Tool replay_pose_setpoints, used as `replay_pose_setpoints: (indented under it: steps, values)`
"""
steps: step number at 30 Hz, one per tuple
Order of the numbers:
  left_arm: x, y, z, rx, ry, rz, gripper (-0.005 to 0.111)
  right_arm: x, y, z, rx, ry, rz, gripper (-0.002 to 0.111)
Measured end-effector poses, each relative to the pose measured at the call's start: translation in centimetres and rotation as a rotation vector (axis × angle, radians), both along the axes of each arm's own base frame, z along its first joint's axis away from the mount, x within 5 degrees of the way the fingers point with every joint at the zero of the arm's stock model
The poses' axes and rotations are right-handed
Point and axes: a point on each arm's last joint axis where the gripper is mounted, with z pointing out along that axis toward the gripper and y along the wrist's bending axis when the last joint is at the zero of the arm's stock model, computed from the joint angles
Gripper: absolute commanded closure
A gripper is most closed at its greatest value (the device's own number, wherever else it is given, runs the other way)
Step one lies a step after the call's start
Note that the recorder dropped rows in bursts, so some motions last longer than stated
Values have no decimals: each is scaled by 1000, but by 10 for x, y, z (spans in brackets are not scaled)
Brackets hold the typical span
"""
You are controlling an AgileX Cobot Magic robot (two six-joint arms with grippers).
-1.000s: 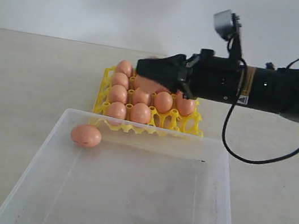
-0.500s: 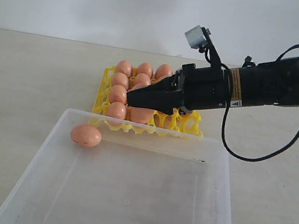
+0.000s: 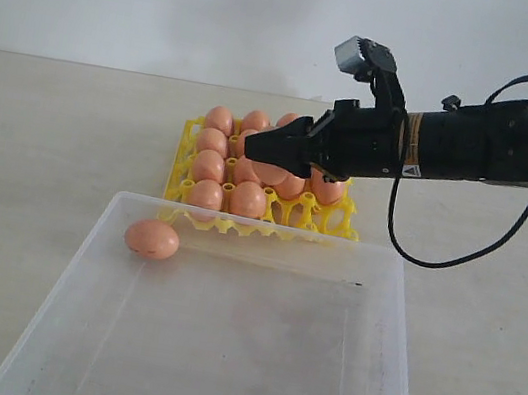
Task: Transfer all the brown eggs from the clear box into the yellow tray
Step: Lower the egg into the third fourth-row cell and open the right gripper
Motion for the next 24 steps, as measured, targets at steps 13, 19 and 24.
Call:
replay_pose_setpoints:
  steps: [13,19,24]
  values:
    - [0,0,0,0,0,0,103,0,0,0,-1,0,-1,109]
    - [0,0,0,0,0,0,103,0,0,0,-2,0,-3,109]
    - [0,0,0,0,0,0,103,3,-2,-2,-60,-53,-10,109]
